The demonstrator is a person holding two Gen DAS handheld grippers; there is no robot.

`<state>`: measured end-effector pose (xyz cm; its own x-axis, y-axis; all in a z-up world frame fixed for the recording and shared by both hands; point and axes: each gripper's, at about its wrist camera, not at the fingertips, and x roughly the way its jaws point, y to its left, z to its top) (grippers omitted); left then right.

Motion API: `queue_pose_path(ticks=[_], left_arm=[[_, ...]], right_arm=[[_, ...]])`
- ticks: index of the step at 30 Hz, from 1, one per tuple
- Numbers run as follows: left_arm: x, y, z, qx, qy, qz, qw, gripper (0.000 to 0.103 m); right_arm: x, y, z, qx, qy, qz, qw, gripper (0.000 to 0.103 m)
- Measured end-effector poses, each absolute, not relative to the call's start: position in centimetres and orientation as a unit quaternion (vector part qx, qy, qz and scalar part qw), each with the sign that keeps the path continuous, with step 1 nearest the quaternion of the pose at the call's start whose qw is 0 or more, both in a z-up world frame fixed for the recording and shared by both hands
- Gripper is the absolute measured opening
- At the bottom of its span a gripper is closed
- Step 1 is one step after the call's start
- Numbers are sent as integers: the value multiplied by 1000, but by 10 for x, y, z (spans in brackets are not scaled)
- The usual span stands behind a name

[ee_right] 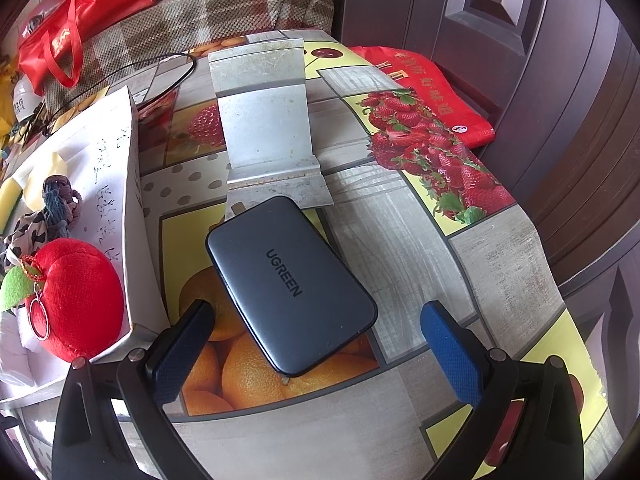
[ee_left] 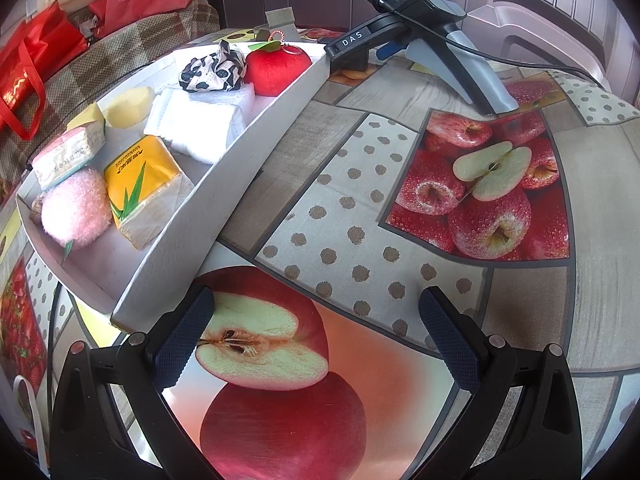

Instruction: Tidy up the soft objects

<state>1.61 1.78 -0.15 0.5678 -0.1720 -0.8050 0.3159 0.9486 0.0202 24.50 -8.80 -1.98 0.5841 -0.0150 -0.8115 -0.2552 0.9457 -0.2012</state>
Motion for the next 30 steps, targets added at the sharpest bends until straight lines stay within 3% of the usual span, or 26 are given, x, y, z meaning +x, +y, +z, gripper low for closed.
queue_pose_path(ticks=[30], left_arm=[[17,18,-1,81,444,-138,882,103]], right_arm=[[245,-88,-19,-149,450,68,878,103]])
